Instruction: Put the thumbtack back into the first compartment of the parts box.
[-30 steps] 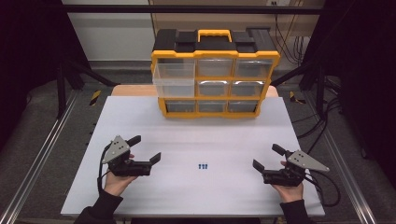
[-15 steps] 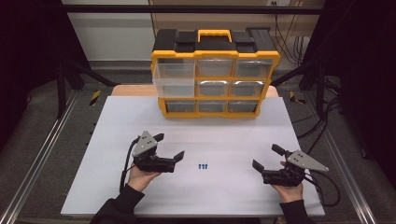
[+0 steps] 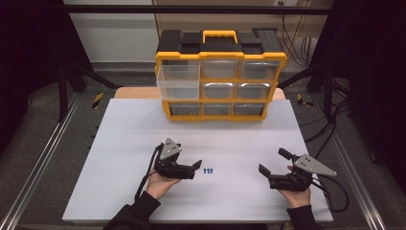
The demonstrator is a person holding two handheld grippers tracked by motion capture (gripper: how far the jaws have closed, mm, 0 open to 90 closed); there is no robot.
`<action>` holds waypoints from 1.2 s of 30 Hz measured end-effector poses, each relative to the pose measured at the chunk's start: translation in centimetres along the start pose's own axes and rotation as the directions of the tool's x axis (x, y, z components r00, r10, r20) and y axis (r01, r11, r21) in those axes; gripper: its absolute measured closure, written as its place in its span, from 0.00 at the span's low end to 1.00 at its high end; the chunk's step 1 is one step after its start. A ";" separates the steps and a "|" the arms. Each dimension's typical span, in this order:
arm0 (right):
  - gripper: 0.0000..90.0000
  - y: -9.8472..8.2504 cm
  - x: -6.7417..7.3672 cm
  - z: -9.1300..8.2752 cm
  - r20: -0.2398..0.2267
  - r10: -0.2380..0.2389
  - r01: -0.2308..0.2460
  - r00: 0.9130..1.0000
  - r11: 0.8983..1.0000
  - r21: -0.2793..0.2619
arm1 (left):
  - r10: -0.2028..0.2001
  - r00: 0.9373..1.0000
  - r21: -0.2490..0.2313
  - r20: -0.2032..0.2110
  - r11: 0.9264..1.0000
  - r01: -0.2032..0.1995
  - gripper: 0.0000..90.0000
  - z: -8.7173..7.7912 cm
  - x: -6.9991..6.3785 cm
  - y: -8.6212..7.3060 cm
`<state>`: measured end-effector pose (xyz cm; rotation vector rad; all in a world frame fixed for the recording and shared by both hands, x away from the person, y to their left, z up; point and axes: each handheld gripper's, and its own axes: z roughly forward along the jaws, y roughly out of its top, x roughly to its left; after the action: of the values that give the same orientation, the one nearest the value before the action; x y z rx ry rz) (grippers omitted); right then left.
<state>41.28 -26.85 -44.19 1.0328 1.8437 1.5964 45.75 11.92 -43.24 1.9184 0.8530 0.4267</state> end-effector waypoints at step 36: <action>0.01 -0.1 0.0 0.1 0.001 -0.003 0.003 1.000 1.000 0.005 | -0.055 0.996 0.188 -0.068 0.980 0.067 0.63 4.7 -3.3 -2.7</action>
<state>41.35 -26.80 -44.26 1.0325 1.8486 1.5900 45.29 7.35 -47.70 2.0560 1.0222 0.3818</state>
